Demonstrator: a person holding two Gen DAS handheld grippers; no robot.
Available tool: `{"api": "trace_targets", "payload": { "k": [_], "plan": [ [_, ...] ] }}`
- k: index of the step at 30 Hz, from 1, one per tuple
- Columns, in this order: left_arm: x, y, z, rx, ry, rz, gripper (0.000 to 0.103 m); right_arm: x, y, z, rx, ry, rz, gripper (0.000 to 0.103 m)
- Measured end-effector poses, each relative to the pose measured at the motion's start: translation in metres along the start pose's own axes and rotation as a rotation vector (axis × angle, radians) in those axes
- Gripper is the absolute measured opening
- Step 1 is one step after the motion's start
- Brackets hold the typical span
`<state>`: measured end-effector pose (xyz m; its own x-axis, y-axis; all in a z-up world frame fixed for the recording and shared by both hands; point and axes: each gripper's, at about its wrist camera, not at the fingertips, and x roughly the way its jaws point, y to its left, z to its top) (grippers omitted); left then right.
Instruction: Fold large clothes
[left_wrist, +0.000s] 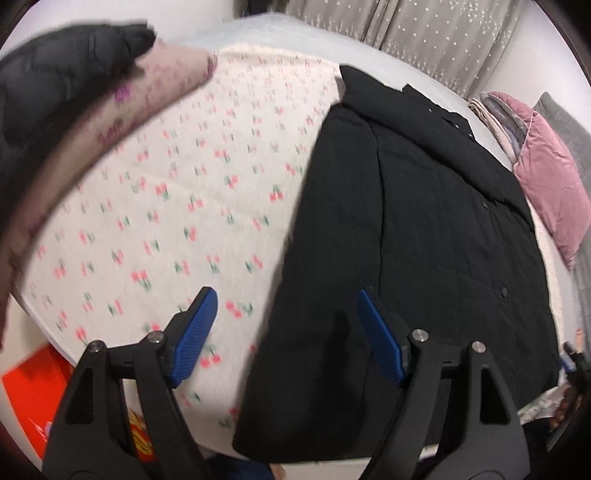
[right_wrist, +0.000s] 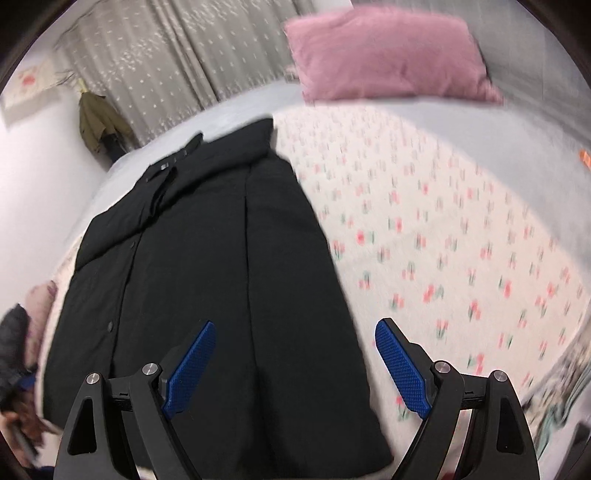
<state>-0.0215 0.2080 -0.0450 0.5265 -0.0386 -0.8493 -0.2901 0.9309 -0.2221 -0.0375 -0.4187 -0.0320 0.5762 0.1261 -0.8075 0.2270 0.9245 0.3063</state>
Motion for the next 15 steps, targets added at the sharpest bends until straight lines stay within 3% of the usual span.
{"api": "trace_targets", "payload": {
  "k": [3, 6, 9, 15],
  "plan": [
    [0.005, 0.009, -0.009, -0.052, 0.035, -0.043, 0.075, 0.007, -0.014, -0.008, 0.062, 0.07, 0.018, 0.089],
    [0.011, 0.01, -0.017, -0.074, 0.063, -0.07, 0.058, 0.007, -0.024, -0.018, 0.11, 0.097, 0.06, 0.086],
    [0.015, 0.006, -0.024, -0.078, 0.088, -0.112, 0.051, 0.008, -0.025, -0.026, 0.128, 0.119, 0.117, 0.075],
    [0.016, 0.002, -0.031, -0.063, 0.076, -0.105, 0.035, 0.01, -0.027, -0.036, 0.158, 0.114, 0.099, 0.061]
  ]
}}
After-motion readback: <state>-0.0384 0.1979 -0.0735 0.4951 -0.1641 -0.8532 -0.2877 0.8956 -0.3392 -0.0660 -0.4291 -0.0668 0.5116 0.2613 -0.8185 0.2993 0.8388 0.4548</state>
